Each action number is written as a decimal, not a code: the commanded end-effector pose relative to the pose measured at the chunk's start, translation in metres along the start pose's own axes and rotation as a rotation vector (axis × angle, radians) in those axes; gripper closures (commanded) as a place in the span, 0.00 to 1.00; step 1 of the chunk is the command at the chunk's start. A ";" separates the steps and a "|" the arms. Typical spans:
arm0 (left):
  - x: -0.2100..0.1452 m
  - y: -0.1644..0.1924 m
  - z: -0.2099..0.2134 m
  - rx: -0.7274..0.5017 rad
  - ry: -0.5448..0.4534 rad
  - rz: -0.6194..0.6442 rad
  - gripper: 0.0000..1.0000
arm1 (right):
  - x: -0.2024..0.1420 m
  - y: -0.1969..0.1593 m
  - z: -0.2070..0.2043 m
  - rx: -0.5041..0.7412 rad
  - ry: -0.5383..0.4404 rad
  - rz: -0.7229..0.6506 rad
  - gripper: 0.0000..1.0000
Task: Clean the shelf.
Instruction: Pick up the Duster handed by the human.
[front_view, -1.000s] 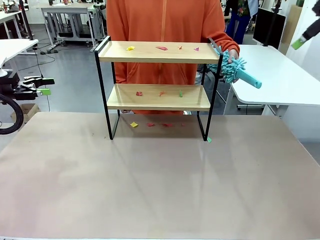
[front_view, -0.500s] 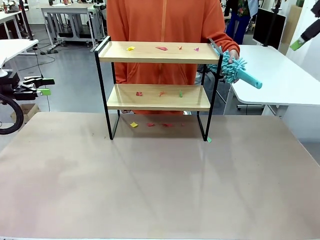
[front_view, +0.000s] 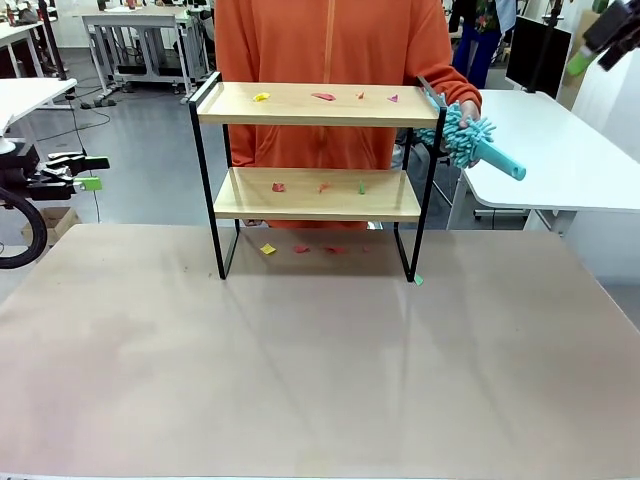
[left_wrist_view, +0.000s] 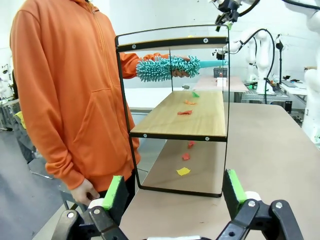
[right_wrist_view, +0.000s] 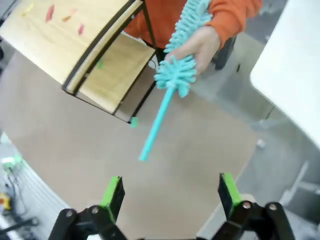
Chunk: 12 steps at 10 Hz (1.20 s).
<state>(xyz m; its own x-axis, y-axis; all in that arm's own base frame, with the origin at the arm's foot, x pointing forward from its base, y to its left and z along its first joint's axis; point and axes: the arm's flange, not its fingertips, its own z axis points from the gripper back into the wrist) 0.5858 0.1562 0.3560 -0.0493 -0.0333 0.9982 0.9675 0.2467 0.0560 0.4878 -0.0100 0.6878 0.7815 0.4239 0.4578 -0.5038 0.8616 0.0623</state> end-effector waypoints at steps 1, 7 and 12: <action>0.001 0.000 -0.001 0.008 0.001 -0.011 0.00 | -0.018 0.037 -0.027 -0.036 -0.013 -0.153 0.00; 0.001 0.000 -0.001 0.008 0.001 -0.011 0.00 | -0.025 0.069 -0.067 -0.006 -0.001 -0.172 0.00; 0.001 0.000 -0.001 0.008 0.001 -0.011 0.00 | -0.034 0.102 -0.120 -0.134 -0.122 -0.230 0.00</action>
<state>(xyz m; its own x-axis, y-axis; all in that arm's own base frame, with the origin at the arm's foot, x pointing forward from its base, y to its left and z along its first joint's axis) 0.5861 0.1564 0.3552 -0.0483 -0.0333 0.9983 0.9675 0.2467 0.0551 0.4619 0.0849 0.5896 0.8265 0.2442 0.5072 -0.3270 0.9417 0.0795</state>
